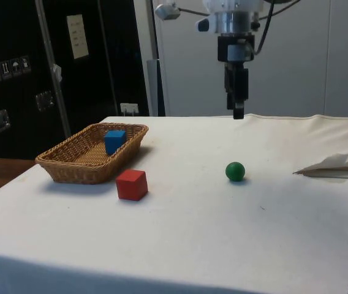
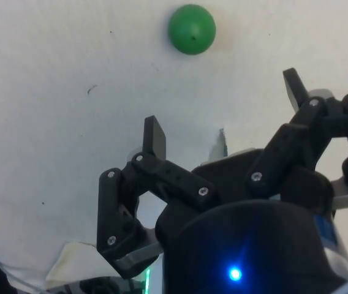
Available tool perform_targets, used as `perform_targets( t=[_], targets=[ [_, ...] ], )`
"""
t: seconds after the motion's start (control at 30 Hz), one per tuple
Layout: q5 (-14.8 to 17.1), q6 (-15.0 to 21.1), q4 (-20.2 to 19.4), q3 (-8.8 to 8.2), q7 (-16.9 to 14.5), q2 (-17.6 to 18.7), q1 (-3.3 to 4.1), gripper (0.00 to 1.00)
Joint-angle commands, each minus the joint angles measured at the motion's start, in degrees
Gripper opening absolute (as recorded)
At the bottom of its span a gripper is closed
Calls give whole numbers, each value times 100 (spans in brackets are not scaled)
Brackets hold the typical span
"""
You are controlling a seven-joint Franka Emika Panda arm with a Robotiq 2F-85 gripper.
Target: Place all non-red objects into the basket.
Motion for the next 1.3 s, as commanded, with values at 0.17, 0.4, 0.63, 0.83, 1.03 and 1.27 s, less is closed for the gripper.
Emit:
perform_targets(
  t=[0.17, 0.4, 0.63, 0.83, 1.03, 1.27],
  targets=[
    [-34, 430, -315, -74, -52, 6, -34, 100],
    [63, 974, -533, -138, -126, 252, 57, 100],
    [258, 1438, -556, -80, -160, 688, 160, 100],
    [424, 1770, -567, 0, -223, 985, 183, 100],
    [476, 2000, -602, 34, -235, 1163, 189, 100],
    [521, 2194, -625, 132, -201, 1341, 178, 100]
  ],
)
